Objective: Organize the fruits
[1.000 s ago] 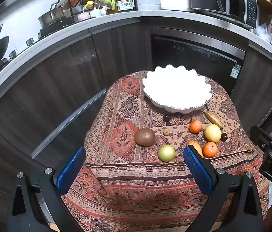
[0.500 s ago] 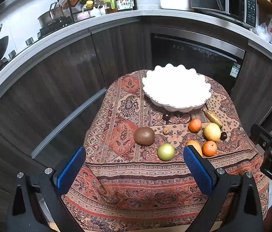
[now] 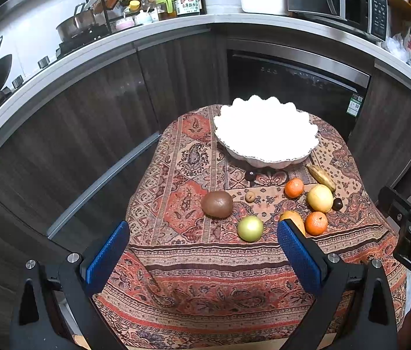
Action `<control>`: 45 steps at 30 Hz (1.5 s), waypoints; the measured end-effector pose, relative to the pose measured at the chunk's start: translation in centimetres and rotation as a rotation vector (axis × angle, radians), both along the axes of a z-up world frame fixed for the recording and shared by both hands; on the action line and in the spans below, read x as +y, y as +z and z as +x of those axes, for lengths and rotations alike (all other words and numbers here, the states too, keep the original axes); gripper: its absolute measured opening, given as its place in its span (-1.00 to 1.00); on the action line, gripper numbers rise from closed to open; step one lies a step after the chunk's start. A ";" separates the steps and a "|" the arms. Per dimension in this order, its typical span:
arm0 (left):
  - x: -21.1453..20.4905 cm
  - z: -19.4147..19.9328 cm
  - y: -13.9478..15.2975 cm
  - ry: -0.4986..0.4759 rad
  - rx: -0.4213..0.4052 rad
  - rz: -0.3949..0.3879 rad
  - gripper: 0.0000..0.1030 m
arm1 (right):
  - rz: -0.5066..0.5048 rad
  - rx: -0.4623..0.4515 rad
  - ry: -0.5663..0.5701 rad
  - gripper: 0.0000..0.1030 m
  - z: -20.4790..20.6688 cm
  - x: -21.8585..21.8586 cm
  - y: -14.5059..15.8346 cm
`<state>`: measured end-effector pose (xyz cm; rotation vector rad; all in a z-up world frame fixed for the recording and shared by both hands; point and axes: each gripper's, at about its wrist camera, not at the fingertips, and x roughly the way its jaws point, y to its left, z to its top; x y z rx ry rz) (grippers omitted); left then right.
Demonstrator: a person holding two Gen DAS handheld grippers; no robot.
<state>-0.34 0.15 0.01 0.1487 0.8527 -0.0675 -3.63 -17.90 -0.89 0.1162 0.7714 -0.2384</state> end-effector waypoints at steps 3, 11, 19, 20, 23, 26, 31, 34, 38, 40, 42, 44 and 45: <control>0.0 0.0 0.0 0.000 0.002 -0.001 1.00 | 0.000 -0.001 0.000 1.00 0.0 0.0 0.0; -0.2 0.0 -0.1 0.000 0.003 0.000 1.00 | 0.000 0.000 0.000 1.00 0.0 0.0 0.0; -0.6 -0.2 -0.4 -0.003 0.006 0.000 1.00 | 0.001 0.000 0.000 1.00 0.0 0.0 -0.1; -0.6 -0.2 -0.4 -0.003 0.007 0.000 1.00 | 0.000 0.000 -0.001 1.00 0.0 0.0 -0.1; -0.6 -0.2 -0.4 -0.004 0.006 -0.001 1.00 | 0.000 -0.002 -0.002 1.00 -0.1 -0.1 -0.1; -0.7 -0.2 -0.5 -0.004 0.006 -0.001 1.00 | -0.001 -0.001 -0.002 1.00 -0.1 -0.1 0.0; -0.7 -0.2 -0.5 -0.004 0.007 -0.001 1.00 | -0.001 -0.001 -0.002 1.00 -0.1 -0.1 0.0; -0.6 -0.2 -0.5 -0.004 0.008 -0.002 1.00 | -0.001 -0.002 -0.004 1.00 -0.2 -0.2 0.0; -0.8 -0.3 -0.5 -0.005 0.010 -0.002 1.00 | -0.003 0.000 -0.005 1.00 -0.2 -0.3 0.0; -0.8 -0.2 -0.5 -0.004 0.009 -0.003 1.00 | -0.002 -0.001 -0.004 1.00 -0.3 -0.3 0.1; -0.8 -0.2 -0.5 -0.004 0.011 -0.003 1.00 | -0.003 -0.001 -0.004 1.00 -0.3 -0.3 0.0; -0.8 -0.2 -0.5 -0.005 0.012 -0.003 1.00 | -0.003 -0.001 -0.004 1.00 -0.2 -0.3 0.0; -0.8 -0.2 -0.5 -0.005 0.011 -0.003 1.00 | -0.003 -0.001 -0.004 1.00 -0.2 -0.3 0.1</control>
